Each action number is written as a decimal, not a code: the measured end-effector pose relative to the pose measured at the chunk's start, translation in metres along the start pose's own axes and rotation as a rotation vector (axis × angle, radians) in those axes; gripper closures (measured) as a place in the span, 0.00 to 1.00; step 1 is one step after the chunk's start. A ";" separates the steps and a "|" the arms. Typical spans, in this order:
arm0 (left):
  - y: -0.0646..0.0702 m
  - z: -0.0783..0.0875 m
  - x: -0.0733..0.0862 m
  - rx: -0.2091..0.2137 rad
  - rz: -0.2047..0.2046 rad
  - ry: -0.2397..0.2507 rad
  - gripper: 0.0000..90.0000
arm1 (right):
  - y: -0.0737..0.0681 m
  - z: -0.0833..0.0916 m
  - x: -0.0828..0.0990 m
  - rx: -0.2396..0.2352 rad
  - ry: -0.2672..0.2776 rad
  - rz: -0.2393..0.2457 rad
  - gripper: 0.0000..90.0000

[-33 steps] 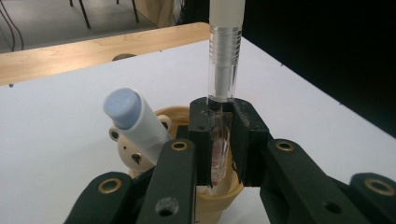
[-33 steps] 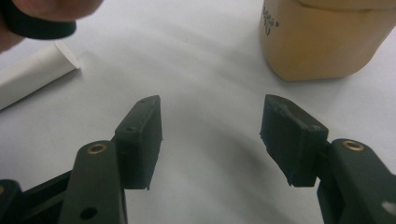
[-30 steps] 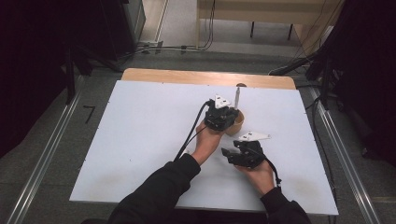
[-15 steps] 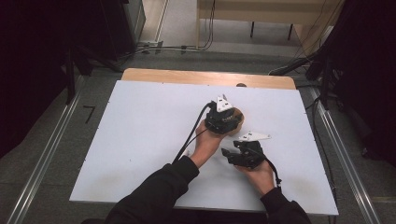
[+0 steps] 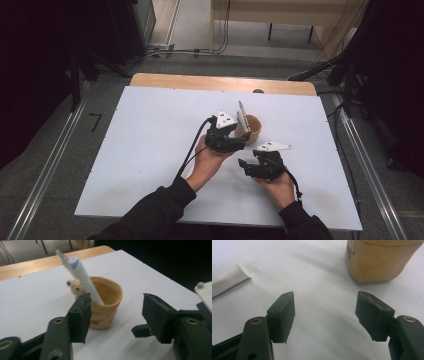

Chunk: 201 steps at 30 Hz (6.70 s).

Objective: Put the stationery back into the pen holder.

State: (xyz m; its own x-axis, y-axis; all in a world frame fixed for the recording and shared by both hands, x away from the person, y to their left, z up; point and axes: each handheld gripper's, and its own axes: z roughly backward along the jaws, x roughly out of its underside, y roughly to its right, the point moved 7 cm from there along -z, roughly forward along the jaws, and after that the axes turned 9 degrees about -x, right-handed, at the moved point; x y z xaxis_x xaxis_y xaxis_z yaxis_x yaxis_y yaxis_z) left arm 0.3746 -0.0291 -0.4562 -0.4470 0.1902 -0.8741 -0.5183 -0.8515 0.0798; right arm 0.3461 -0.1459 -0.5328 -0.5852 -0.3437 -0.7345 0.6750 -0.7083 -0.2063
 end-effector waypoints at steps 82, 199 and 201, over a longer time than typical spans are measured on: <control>-0.051 0.081 0.158 -0.253 -0.038 -0.222 0.46 | 0.000 0.006 0.000 0.014 0.009 -0.008 0.33; -0.010 0.048 0.113 -0.068 0.029 -0.079 0.79 | -0.036 -0.007 -0.019 -0.161 0.031 -0.087 0.22; -0.009 0.047 0.112 -0.070 0.031 -0.072 0.79 | -0.036 -0.008 -0.020 -0.175 0.040 -0.106 0.22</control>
State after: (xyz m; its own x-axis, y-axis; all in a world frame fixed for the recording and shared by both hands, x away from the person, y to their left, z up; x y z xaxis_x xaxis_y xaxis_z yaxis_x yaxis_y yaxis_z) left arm 0.2951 0.0232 -0.5322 -0.5144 0.1954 -0.8350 -0.4519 -0.8893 0.0704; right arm 0.3369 -0.1084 -0.5156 -0.6407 -0.2458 -0.7274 0.6808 -0.6199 -0.3902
